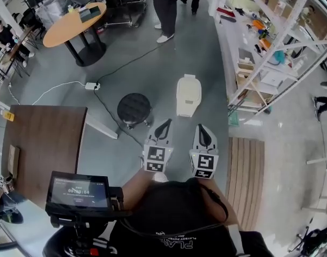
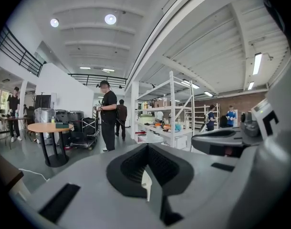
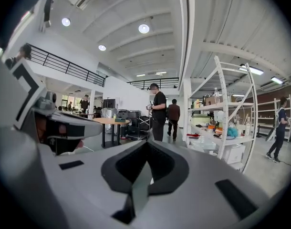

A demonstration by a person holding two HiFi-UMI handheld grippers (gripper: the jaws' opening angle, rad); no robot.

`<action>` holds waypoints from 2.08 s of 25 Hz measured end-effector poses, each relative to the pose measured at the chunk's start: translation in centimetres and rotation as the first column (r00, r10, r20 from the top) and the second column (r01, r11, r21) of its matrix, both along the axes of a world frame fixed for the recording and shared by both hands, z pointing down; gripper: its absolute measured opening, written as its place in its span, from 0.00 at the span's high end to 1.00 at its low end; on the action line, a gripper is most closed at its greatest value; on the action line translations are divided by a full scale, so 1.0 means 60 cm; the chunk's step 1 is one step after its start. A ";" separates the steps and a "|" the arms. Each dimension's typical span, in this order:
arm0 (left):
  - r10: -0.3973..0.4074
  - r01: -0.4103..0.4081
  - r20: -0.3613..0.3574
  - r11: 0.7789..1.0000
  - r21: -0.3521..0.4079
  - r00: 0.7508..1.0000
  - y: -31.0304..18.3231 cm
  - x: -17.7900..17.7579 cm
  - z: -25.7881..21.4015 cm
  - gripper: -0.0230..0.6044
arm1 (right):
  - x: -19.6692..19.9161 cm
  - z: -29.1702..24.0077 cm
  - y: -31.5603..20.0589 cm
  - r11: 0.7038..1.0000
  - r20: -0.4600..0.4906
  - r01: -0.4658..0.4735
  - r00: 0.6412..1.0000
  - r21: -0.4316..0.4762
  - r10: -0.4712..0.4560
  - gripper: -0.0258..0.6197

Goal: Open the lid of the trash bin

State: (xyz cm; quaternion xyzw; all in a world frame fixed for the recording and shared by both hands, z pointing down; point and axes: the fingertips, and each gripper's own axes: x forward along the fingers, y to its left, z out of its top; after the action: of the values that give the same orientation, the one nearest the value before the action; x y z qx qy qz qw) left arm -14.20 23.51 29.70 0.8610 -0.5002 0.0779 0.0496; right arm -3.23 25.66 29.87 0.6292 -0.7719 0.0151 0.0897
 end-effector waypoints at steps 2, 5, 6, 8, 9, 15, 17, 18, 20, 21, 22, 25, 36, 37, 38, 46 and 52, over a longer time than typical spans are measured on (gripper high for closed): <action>-0.003 0.003 0.006 1.000 -0.008 1.000 -0.008 -0.009 0.005 0.97 | -0.006 0.002 -0.004 1.000 0.008 0.002 1.000 0.001 -0.002 0.96; -0.002 0.002 0.002 1.000 -0.003 1.000 -0.021 -0.006 0.002 0.97 | -0.005 -0.004 -0.014 1.000 0.032 0.014 0.999 0.021 -0.015 0.96; 0.002 -0.002 0.003 1.000 0.000 1.000 -0.027 0.000 0.002 0.97 | -0.001 -0.003 -0.019 1.000 0.036 0.012 0.999 0.023 -0.013 0.96; 0.006 -0.006 0.003 1.000 0.003 1.000 -0.043 0.007 0.003 0.97 | 0.006 0.005 -0.035 1.000 0.033 0.003 0.999 0.014 -0.004 0.96; 0.003 -0.003 0.004 1.000 0.003 1.000 -0.053 0.007 0.004 0.97 | 0.006 0.010 -0.046 1.000 0.032 0.003 0.999 0.007 -0.003 0.96; -0.037 0.037 0.006 0.999 -0.001 0.999 -0.111 0.009 0.008 0.97 | 0.011 0.019 -0.118 0.999 0.030 0.036 0.999 -0.013 -0.035 0.96; -0.043 0.043 0.008 0.999 0.000 0.999 -0.134 0.021 0.007 0.97 | 0.023 0.019 -0.145 0.999 0.031 0.045 0.999 -0.019 -0.044 0.96; -0.046 0.046 0.009 0.999 0.001 0.999 -0.147 0.028 0.007 0.97 | 0.029 0.020 -0.159 0.999 0.033 0.046 0.998 -0.021 -0.046 0.96; -0.053 0.053 0.012 0.999 -0.004 0.999 -0.173 0.040 0.010 0.97 | 0.043 0.024 -0.185 0.999 0.036 0.043 0.998 -0.027 -0.042 0.96; -0.056 0.056 0.014 0.998 -0.010 0.998 -0.185 0.046 0.014 0.97 | 0.050 0.027 -0.197 0.999 0.037 0.040 0.999 -0.028 -0.039 0.96; -0.059 0.060 0.017 0.998 -0.017 0.998 -0.198 0.052 0.018 0.97 | 0.056 0.030 -0.208 0.999 0.037 0.039 0.999 -0.028 -0.038 0.96; -0.063 0.064 0.020 0.997 -0.032 0.998 -0.232 0.072 0.029 0.97 | 0.077 0.035 -0.242 0.999 0.043 0.038 0.998 -0.025 -0.036 0.96; -0.083 0.086 0.046 0.994 -0.063 0.995 -0.331 0.144 0.050 0.97 | 0.151 0.054 -0.350 0.997 0.066 0.066 0.996 -0.045 -0.063 0.96; -0.087 0.090 0.049 0.994 -0.068 0.995 -0.336 0.147 0.054 0.97 | 0.153 0.058 -0.355 0.996 0.071 0.072 0.995 -0.047 -0.068 0.96; -0.089 0.093 0.051 0.993 -0.075 0.995 -0.340 0.151 0.058 0.97 | 0.155 0.061 -0.361 0.996 0.075 0.077 0.995 -0.048 -0.073 0.96; -0.081 0.082 0.014 0.992 -0.100 0.997 -0.375 0.193 0.061 0.97 | 0.187 0.074 -0.403 0.993 0.083 0.102 0.992 -0.061 -0.097 0.96; -0.099 0.105 0.067 0.990 -0.094 0.993 -0.395 0.214 0.073 0.97 | 0.197 0.082 -0.421 0.990 0.096 0.119 0.989 -0.079 -0.112 0.96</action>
State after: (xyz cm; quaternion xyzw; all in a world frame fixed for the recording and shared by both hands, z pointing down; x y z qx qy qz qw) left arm -1.36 -0.21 34.10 0.8280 -0.5405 0.1262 0.0797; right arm 8.60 0.38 34.78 0.5777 -0.8090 0.0711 0.0817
